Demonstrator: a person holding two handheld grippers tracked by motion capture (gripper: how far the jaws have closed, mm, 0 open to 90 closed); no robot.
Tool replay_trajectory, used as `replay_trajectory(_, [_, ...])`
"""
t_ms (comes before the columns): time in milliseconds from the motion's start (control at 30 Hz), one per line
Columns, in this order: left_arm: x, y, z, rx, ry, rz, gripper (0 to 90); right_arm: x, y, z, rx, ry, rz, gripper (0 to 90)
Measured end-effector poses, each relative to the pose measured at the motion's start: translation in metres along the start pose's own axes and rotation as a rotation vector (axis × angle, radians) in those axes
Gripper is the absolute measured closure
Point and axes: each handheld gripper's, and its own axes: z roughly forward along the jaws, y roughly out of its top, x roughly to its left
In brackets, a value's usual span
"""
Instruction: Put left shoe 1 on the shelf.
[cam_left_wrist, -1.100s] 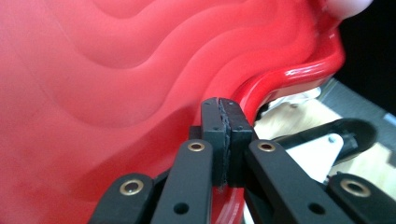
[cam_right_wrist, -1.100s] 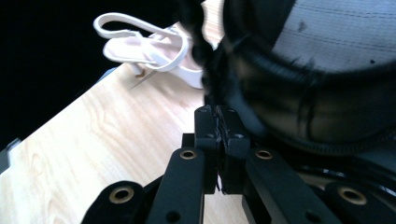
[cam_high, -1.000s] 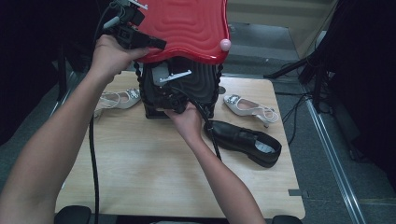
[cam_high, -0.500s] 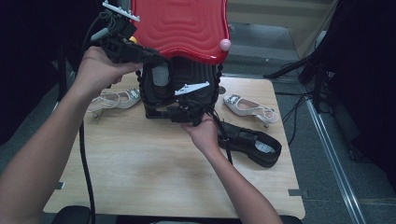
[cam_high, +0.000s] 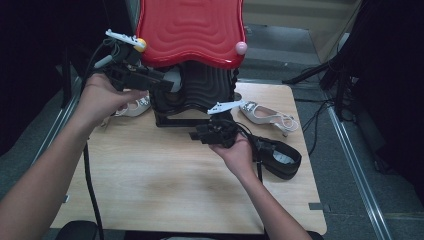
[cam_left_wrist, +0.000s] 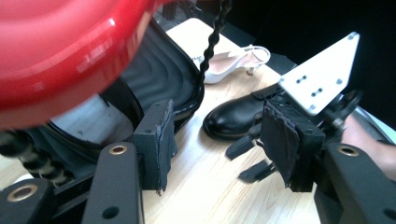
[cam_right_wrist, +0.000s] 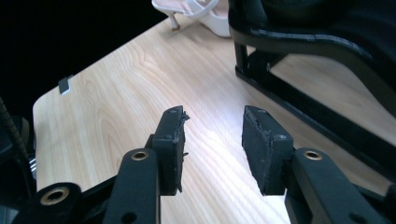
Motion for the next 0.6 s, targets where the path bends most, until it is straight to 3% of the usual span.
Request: replay_trajectory(600, [0.001,-0.053,0.031,0.011,-0.007,-0.021,44.4,-0.010,-0.049,-0.035,0.032,-0.042,0.031,58.7])
